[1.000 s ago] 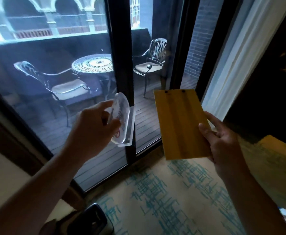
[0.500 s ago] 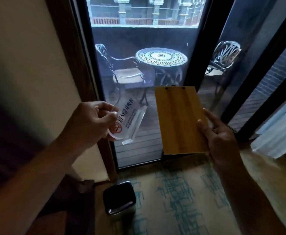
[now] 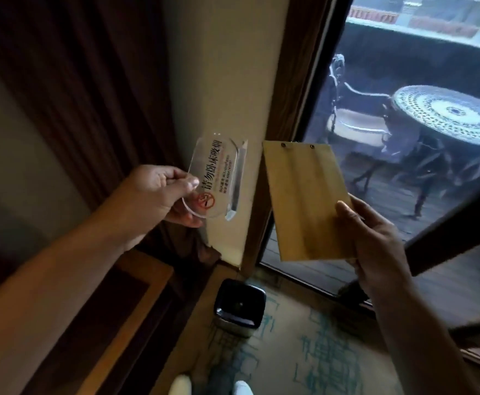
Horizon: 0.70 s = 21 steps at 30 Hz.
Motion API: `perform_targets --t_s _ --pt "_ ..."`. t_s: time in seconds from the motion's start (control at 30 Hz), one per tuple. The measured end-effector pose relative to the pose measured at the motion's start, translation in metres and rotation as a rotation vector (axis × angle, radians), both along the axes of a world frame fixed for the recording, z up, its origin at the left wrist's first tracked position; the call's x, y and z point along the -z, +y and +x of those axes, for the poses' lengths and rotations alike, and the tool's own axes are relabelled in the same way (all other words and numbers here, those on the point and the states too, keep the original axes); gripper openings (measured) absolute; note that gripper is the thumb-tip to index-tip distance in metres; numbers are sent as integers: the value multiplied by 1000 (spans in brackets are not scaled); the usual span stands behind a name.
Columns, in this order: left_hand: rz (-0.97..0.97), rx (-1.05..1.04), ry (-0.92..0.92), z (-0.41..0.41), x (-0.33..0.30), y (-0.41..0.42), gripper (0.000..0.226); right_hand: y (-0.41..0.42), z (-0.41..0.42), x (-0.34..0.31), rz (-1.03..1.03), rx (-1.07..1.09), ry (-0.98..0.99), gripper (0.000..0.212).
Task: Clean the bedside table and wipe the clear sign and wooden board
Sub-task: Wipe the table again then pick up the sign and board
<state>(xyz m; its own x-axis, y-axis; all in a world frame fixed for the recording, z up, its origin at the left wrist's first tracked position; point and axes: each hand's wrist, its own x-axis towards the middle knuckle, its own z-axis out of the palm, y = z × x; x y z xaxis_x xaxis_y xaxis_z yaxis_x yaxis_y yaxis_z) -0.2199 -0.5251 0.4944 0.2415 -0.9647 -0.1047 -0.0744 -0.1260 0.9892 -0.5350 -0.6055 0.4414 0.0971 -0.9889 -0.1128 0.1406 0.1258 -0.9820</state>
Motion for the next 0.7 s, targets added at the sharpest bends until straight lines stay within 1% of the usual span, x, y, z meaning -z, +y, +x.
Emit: perform_targets --t_s 0.1,0.2,0.3,0.43,0.47,0.53,0.6,0.7 --pt "-18 -122 65 17 14 35 17 -11 25 7 33 -160 27 45" --pt "-82 -283 179 30 29 78 14 -10 58 13 69 -292 32 49" --pt "-108 -395 293 43 47 124 20 -2 96 14 82 -405 28 49" --pt "-84 -511 333 70 67 181 36 18 160 16 143 -502 100 70" --pt "-81 -534 340 77 70 194 33 26 176 17 147 -525 118 67" --pt "-80 -568 351 93 77 221 22 43 208 21 130 -593 132 52" --pt "-66 -600 347 110 83 246 16 60 234 29 91 -672 149 47" --pt "-33 -640 365 138 95 284 15 83 271 42 91 -747 196 40"
